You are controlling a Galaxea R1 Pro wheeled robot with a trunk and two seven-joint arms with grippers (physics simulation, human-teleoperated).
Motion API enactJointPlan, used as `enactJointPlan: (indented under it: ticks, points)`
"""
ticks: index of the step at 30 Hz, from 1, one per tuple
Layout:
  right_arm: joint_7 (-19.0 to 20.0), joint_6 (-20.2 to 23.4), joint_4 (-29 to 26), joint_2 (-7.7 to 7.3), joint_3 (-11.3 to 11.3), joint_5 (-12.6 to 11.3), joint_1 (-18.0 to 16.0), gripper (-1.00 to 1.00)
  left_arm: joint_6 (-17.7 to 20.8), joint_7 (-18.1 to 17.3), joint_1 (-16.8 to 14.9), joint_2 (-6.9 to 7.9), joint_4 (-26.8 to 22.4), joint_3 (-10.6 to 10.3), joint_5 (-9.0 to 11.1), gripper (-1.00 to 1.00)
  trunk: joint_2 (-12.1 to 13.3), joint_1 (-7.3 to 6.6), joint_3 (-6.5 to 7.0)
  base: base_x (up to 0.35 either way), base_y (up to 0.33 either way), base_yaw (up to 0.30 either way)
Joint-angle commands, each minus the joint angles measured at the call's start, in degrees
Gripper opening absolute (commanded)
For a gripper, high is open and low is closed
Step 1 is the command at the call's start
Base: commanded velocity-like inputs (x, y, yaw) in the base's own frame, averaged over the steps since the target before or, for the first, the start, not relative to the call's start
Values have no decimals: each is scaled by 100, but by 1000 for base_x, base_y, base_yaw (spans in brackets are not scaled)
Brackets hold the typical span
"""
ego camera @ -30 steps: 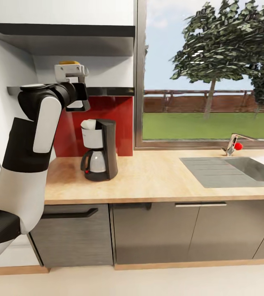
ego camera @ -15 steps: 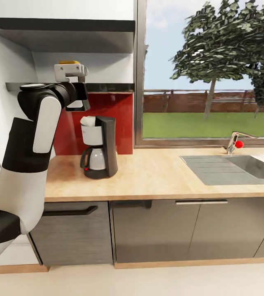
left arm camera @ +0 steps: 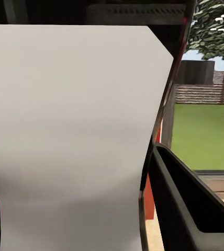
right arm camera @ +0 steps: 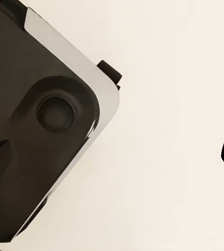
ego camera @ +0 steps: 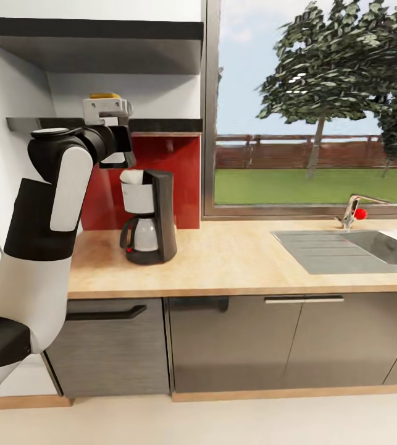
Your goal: Set up a coffee station on the kitchen countertop: keep the coffee maker on the countertop, move the bottle of coffee from the kitchen shelf to the counter next to the coffee maker, place a paper coffee filter on top of the coffee maker, put the saucer next to the coffee maker with the coffee cup on the saucer, and place the electric kettle next to the coffee maker.
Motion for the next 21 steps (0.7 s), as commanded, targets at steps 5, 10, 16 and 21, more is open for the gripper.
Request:
enactJointPlan:
  ticks: [5,10,16,21]
  points:
    - [20,-39,15,2,17,-22,-9,100,19,44,-7,6,-5,-11,37,-100,-206,110,-97,0,0,0]
    - [18,-39,12,2,6,-22,-9,100,19,47,-5,6,-5,-11,37,-100,-407,220,-187,0,0,0]
    - [21,-39,12,2,-2,-27,-9,100,-89,45,31,6,-5,-11,37,-100,-527,286,-240,0,0,0]
    - [23,-39,12,-1,-14,-45,-9,100,-95,48,129,6,-12,-11,37,-100,-527,286,-240,0,0,0]
